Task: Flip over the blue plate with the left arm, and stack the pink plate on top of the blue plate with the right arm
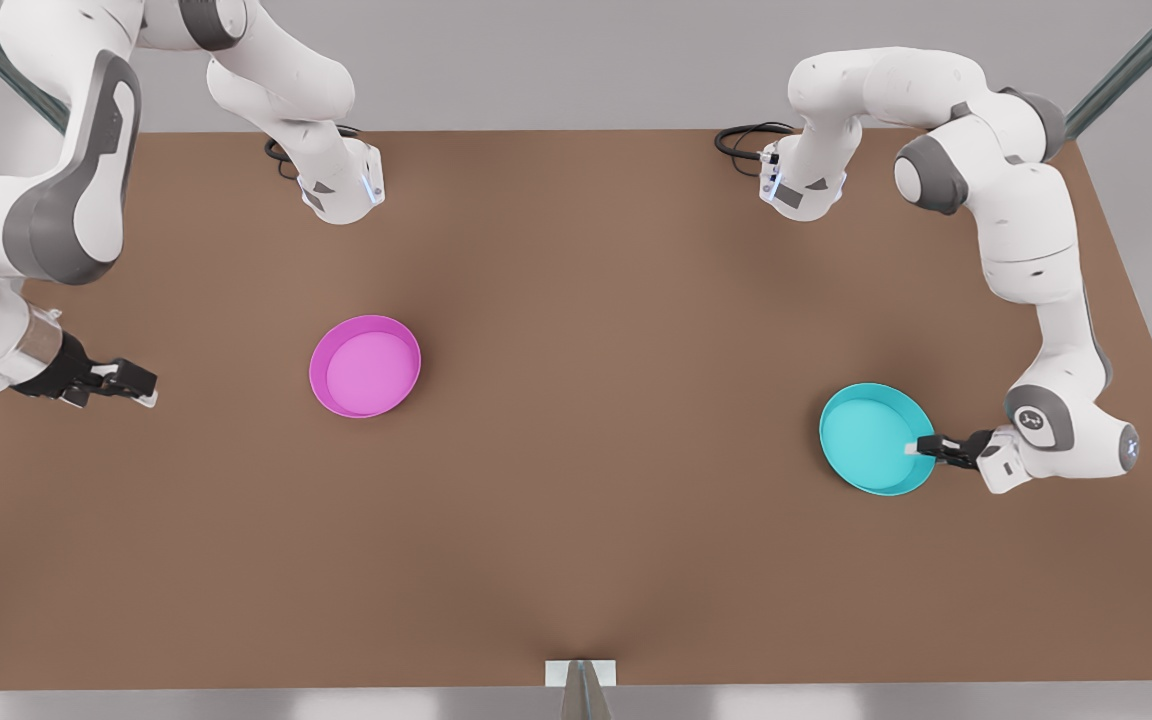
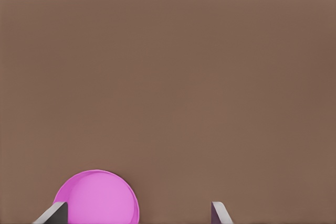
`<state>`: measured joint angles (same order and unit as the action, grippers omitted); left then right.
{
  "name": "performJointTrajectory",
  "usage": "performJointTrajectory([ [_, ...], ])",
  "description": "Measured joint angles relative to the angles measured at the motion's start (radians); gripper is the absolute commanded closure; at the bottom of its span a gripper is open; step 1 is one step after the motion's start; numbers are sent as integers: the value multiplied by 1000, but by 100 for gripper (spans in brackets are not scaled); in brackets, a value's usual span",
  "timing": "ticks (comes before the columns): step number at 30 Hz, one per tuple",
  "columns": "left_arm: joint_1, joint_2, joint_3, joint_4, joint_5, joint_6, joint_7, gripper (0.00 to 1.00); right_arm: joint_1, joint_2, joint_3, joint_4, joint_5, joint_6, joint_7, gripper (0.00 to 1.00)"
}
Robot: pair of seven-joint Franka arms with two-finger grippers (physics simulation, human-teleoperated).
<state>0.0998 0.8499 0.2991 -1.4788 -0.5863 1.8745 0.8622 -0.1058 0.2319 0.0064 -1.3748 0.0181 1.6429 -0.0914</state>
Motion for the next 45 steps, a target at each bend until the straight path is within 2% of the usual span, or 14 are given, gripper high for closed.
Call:
performJointTrajectory([
  [1,0,-1,0,0,1,0,0,52,-2,0,-2,0,0,-5,-1,0],
  [4,0,0,0,0,2,-1,-6,60,-2,-9,-3,0,-1,-40,-4,0],
  [12,0,11,4,0,3,-1,-9,64,-8,-2,-6,22,0,-58,-5,0],
  [14,0,11,5,0,3,-2,-11,71,-7,1,-8,23,2,-41,-2,0],
  [28,0,9,4,0,32,-11,-23,77,-9,6,-6,23,9,-29,-4,0],
  [33,0,-4,4,1,57,-75,-48,78,-7,7,-6,23,11,-29,2,0],
  [39,-12,-57,6,3,63,-149,-103,79,-3,7,-6,25,10,-28,3,0],
  [45,-94,-122,7,11,100,-201,-213,79,0,8,-6,29,12,-28,7,0],
])
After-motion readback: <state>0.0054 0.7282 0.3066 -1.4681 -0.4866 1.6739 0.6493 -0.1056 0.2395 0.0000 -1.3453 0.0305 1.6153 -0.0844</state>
